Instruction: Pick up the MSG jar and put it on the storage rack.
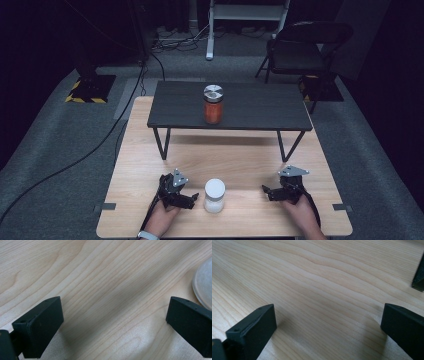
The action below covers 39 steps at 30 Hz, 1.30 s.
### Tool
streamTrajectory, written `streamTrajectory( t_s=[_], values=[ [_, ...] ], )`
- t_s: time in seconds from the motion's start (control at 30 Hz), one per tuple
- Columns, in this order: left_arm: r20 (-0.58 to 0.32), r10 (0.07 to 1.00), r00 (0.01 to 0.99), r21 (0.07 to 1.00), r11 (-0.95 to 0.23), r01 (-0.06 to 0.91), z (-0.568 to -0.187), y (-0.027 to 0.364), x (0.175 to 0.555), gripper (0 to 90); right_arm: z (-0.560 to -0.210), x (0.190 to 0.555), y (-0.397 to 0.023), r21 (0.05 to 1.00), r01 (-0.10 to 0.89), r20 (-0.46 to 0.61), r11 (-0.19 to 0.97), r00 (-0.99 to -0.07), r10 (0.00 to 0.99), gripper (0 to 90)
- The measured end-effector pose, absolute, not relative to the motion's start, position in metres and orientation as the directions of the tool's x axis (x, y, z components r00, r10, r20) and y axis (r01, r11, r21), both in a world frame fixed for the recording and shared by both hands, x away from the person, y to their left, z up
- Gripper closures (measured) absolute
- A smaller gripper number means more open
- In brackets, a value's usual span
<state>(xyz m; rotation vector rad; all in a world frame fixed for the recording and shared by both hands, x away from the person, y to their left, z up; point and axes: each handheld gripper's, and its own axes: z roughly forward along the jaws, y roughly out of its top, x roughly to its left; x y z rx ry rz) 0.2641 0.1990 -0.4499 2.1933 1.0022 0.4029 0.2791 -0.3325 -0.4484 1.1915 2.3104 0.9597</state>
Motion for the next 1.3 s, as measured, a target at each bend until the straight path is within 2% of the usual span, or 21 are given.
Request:
streamTrajectory(
  t_s=[0.8,1.3],
  values=[
    [-0.001,0.758,0.653,0.694,-0.469,0.546,-0.450,0.201,0.263,0.9,-0.449,0.275,-0.332,0.727,0.557,-0.009,0.402,-0.577,0.817,1.6],
    [-0.001,0.758,0.652,0.695,-0.468,0.546,-0.450,0.201,0.263,0.9,-0.445,0.234,-0.340,0.918,0.280,-0.046,0.282,-0.628,0.777,1.6]
  ],
)
